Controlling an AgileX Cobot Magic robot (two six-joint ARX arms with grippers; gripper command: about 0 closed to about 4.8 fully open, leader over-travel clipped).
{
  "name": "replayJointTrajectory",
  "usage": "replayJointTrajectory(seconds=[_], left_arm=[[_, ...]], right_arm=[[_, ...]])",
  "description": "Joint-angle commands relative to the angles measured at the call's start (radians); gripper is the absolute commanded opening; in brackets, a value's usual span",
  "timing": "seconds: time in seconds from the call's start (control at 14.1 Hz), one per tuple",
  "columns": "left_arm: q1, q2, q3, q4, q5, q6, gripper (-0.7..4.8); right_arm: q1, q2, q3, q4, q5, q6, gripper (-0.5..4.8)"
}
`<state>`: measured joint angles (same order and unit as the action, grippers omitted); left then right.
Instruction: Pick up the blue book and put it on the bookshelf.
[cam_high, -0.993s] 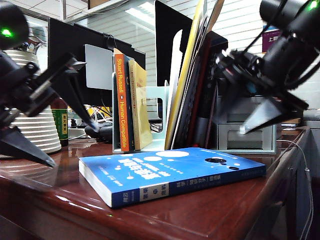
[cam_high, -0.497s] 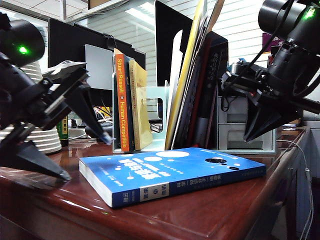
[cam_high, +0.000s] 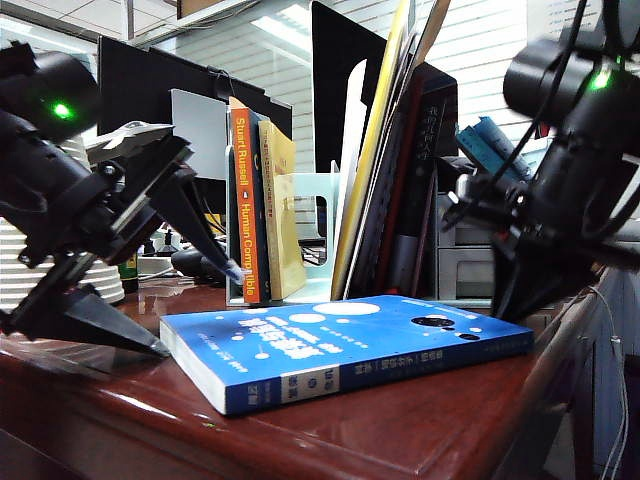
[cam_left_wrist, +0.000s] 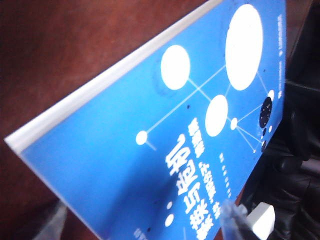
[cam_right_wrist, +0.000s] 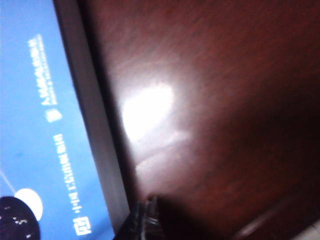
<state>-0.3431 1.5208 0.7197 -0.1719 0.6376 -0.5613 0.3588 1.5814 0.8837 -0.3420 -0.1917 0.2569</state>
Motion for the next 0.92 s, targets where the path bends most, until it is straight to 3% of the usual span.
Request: replayJointTrajectory(seconds=[0.07, 0.21, 0.43, 0.57, 0.71, 0.92], left_arm=[[-0.003, 0.028, -0.018, -0.066, -0.05, 0.004, 4.17], [-0.003, 0.028, -0.018, -0.042, -0.045, 0.005, 4.17], [-0.003, 0.028, -0.018, 0.035, 0.014, 0.004, 4.17], [-0.003, 0.028, -0.018, 0.111, 0.062, 0.004, 4.16], [-0.003, 0.025, -0.017, 0.107, 0.094, -0.023, 4.17], [-0.003, -0.041, -0.017, -0.019, -0.028, 0.025, 4.17]], right_arm=[[0.002, 0.045, 0.004, 0.006, -0.167, 0.005, -0.08], [0.002, 0.069, 0.004, 0.013, -0.232, 0.004, -0.08], [0.002, 0.071, 0.005, 0.029, -0.241, 0.005, -0.08], [0.002, 0.071, 0.005, 0.024, -0.303, 0.005, -0.08], [0.002, 0.071, 0.006, 0.026, -0.295, 0.005, -0.08], [0.001, 0.058, 0.006, 0.031, -0.217, 0.005, -0.08]])
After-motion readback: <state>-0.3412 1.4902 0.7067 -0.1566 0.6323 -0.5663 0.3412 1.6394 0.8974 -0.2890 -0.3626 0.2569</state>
